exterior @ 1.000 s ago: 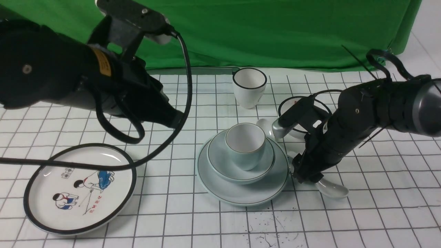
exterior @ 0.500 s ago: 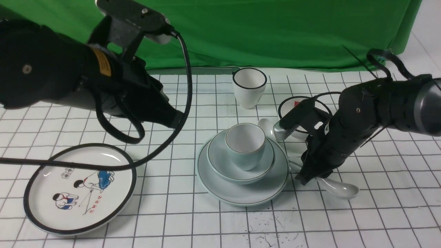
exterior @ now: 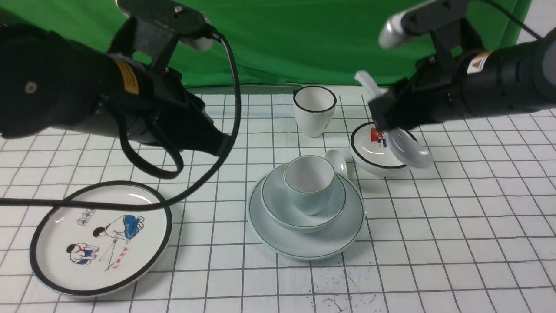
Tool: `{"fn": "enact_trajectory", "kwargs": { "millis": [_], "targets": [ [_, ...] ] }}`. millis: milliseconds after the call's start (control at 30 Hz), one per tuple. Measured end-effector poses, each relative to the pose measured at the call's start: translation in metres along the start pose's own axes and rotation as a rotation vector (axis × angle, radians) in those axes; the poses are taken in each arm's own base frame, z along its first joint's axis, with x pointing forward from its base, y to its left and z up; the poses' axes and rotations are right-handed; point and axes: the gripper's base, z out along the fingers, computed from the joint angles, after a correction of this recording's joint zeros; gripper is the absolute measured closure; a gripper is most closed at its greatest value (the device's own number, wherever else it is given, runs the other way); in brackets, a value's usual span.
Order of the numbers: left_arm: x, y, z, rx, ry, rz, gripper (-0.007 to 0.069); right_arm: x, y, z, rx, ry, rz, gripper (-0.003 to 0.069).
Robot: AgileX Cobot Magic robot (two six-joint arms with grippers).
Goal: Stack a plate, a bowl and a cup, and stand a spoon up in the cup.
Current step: Use the right arm to put the blue soup spoon into the blue teacup in the middle
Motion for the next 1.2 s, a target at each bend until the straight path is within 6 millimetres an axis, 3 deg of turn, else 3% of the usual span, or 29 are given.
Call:
{"fn": "enact_trajectory", "kwargs": {
  "millis": [100,367,567,833,1200],
  "targets": [
    [0.006,0.000,-0.009,-0.001,-0.034,-0.003,0.0656,-0.004,0.006,0.009,-0.004,-0.060,0.036,0.0489],
    [0.052,-0.004,-0.044,0.006,-0.265,-0.090,0.0656,-0.007,0.057,0.056,0.005,-0.221,-0.025,0.0489],
    [0.077,-0.006,-0.043,0.013,-0.288,-0.111,0.0656,0.003,0.081,0.082,0.023,-0.261,-0.134,0.0489],
    [0.076,-0.006,-0.041,0.015,-0.307,-0.119,0.0656,0.022,0.083,0.102,0.034,-0.211,-0.160,0.0489],
    [0.073,-0.006,-0.042,0.016,-0.335,-0.119,0.0656,0.037,0.080,0.108,0.067,-0.202,-0.166,0.0489]
  ]
}}
